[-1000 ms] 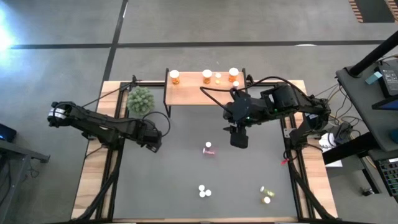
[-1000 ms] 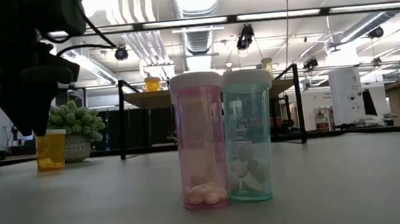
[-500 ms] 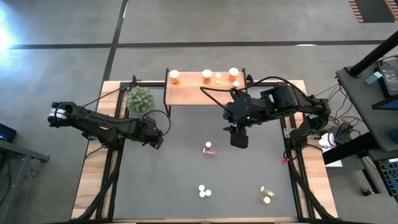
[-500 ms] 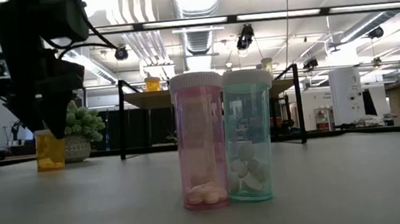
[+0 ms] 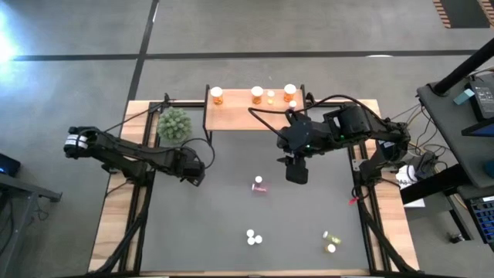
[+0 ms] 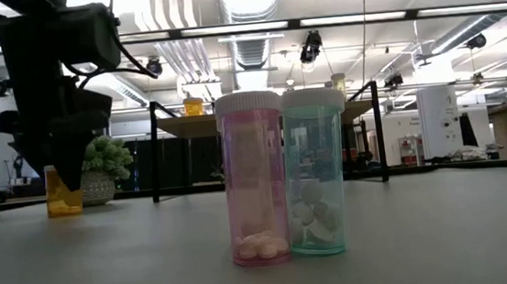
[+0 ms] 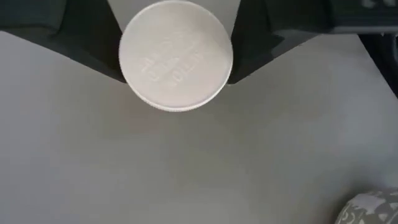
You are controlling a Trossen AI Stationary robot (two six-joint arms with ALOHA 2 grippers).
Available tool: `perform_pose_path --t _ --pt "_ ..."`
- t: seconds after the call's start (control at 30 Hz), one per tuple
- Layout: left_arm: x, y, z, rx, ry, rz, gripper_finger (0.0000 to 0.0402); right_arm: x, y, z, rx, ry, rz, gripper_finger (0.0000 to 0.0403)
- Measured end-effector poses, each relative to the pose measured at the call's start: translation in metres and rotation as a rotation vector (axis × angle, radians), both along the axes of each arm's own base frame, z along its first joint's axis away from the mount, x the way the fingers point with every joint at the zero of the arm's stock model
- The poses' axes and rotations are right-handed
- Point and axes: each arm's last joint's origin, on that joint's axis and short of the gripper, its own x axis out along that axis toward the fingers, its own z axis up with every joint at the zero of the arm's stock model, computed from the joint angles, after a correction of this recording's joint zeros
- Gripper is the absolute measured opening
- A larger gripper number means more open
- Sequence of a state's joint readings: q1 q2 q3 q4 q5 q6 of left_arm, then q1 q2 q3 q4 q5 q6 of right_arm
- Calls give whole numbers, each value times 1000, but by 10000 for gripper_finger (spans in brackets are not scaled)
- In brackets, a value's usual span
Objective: Pick and place medicine bottles onto shelf by color
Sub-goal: Put the large orange pill bottle on the shelf
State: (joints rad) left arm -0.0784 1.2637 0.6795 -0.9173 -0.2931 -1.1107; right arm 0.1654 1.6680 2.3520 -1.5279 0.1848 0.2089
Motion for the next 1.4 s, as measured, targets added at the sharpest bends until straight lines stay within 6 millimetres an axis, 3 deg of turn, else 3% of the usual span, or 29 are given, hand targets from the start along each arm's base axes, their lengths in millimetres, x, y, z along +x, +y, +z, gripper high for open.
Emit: perform_pose_path --t 0.2,0.43,0.57,0.73,1.03,1.2,1.4 --pt "4 0 1 -5 -54 0 182 0 0 0 0 0 0 199" --pt "13 -1 11 -6 -106 -24 182 0 0 0 0 0 0 199" --pt "21 -2 34 -1 -173 -78 196 0 0 0 0 0 0 199" --pt "32 1 70 14 -277 -136 187 0 0 0 0 0 0 199" --pt "40 26 142 89 -367 -181 187 0 0 0 0 0 0 199" --pt "46 46 162 150 -368 -219 188 0 0 0 0 0 0 199" --pt "61 76 166 138 -311 -271 189 0 0 0 0 0 0 199"
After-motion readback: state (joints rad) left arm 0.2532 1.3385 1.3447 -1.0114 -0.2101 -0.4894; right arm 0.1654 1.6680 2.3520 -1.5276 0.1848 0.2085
